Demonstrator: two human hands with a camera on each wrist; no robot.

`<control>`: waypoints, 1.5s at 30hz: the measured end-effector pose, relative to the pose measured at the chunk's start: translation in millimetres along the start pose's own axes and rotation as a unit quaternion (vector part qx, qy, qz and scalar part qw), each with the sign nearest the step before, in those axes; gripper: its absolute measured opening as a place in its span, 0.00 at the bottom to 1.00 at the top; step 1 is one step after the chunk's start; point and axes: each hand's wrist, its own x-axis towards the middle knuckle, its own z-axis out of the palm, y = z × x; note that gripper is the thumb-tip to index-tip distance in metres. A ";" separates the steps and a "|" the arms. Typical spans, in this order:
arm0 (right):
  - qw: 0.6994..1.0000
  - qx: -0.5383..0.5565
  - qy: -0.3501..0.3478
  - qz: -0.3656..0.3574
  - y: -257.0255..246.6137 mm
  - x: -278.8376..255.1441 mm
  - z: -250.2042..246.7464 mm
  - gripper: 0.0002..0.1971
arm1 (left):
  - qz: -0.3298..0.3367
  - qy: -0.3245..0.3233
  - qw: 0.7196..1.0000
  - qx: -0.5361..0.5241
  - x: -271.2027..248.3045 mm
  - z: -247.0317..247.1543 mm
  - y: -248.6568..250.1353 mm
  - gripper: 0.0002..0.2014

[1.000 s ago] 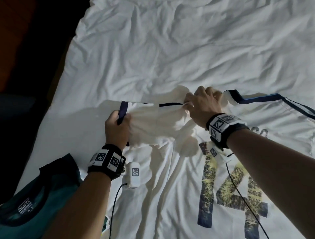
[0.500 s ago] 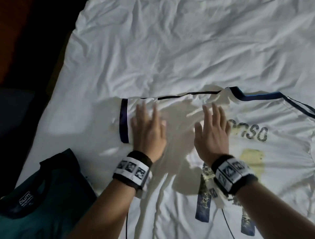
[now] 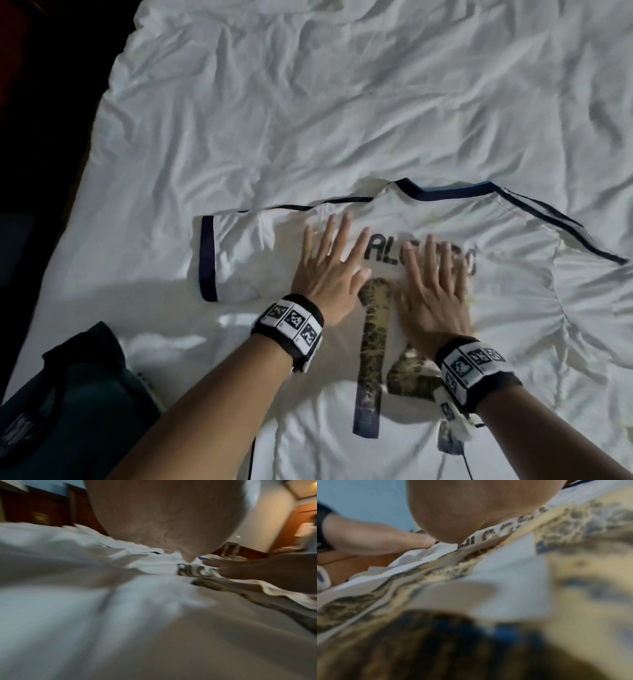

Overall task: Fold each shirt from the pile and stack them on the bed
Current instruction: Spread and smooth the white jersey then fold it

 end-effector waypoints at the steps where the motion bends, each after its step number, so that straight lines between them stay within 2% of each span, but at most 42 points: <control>1: 1.000 -0.001 -0.010 -0.011 6.6 3.2 -0.1 0.35 | 0.038 -0.030 0.999 0.006 9.2 3.1 10.2 0.34; 2: 1.000 -0.002 -0.018 -0.009 17.1 6.7 0.0 0.35 | 0.041 -0.054 0.998 0.016 18.0 6.1 11.3 0.33; 4: 0.999 -0.013 -0.028 0.016 51.0 12.7 0.8 0.34 | -0.030 -0.065 0.997 0.034 32.1 12.9 -9.9 0.32; 7: 0.995 0.000 -0.031 0.100 113.5 15.2 -8.2 0.36 | -0.155 -0.033 0.987 0.017 39.2 8.6 -49.0 0.33; 9: 0.985 0.024 -0.043 0.166 139.9 16.0 -18.5 0.38 | -0.197 0.012 0.980 0.004 40.8 -1.0 -49.2 0.35; 10: 0.981 0.031 -0.038 0.187 140.9 17.0 -24.3 0.39 | -0.184 0.040 0.982 0.007 42.9 -6.5 -37.7 0.36; 12: 0.987 0.023 -0.010 0.159 122.4 19.6 -30.5 0.39 | -0.074 0.064 0.995 0.019 48.6 -9.4 -2.3 0.37; 14: 0.999 0.001 -0.018 0.049 100.8 17.8 -25.1 0.36 | 0.043 0.006 0.998 0.039 51.2 1.7 27.6 0.36; 15: 0.999 -0.006 -0.032 0.007 97.1 15.4 -20.3 0.35 | 0.051 -0.032 0.997 0.052 52.0 8.0 31.5 0.36; 16: 0.999 -0.003 -0.046 0.003 100.8 13.1 -16.7 0.34 | 0.025 -0.054 0.997 0.059 53.5 13.8 26.4 0.36; 17: 0.998 0.006 -0.049 0.035 111.2 10.7 -14.8 0.35 | -0.029 -0.056 0.997 0.051 53.5 16.6 16.2 0.36; 19: 0.991 0.020 -0.037 0.129 142.5 6.4 -13.0 0.35 | -0.133 -0.045 0.989 0.034 50.3 15.4 -6.3 0.36; 21: 0.978 0.035 -0.035 0.204 162.2 -0.1 -18.4 0.36 | -0.185 -0.013 0.982 0.037 42.0 10.1 -12.0 0.37; 23: 0.971 0.063 -0.016 0.231 150.5 -11.0 -25.6 0.38 | -0.173 0.021 0.984 0.036 27.1 5.2 11.6 0.38; 24: 0.976 0.077 -0.008 0.205 131.4 -20.5 -27.9 0.38 | -0.145 0.020 0.989 0.024 15.8 6.0 33.0 0.38; 27: 0.990 0.129 -0.058 0.024 60.8 -64.2 -13.4 0.33 | -0.011 -0.042 0.999 0.009 -31.2 32.1 96.4 0.37; 29: 0.984 0.133 -0.111 -0.035 43.4 -94.6 6.2 0.32 | 0.019 -0.082 0.996 0.029 -58.7 56.8 105.6 0.37; 30: 0.985 0.120 -0.121 -0.022 50.0 -105.4 13.5 0.32 | 0.005 -0.087 0.996 0.024 -68.3 63.5 96.2 0.35; 33: 0.989 0.066 -0.105 0.076 99.1 -134.4 18.3 0.35 | -0.076 -0.061 0.995 0.011 -93.9 69.9 39.4 0.35; 36: 0.981 0.012 -0.091 0.169 148.1 -163.1 14.5 0.35 | -0.162 -0.044 0.984 0.056 -127.7 62.7 -10.2 0.35; 38: 0.970 0.008 -0.085 0.229 147.5 -178.5 14.3 0.37 | -0.202 0.002 0.978 0.055 -149.0 60.4 -12.9 0.37; 39: 0.969 0.024 -0.078 0.234 132.9 -184.8 15.0 0.39 | -0.198 0.027 0.979 0.049 -157.6 59.5 -1.5 0.37; 41: 0.984 0.054 -0.067 0.154 81.5 -198.3 22.0 0.37 | -0.118 0.035 0.992 0.026 -172.7 69.8 39.3 0.38; 43: 0.992 0.084 -0.089 0.043 21.7 -216.9 39.0 0.34 | -0.032 -0.001 0.999 0.009 -193.8 91.1 84.1 0.37; 45: 0.988 0.098 -0.121 0.020 -13.4 -237.8 53.8 0.33 | -0.033 -0.027 0.999 0.005 -216.8 114.4 98.9 0.36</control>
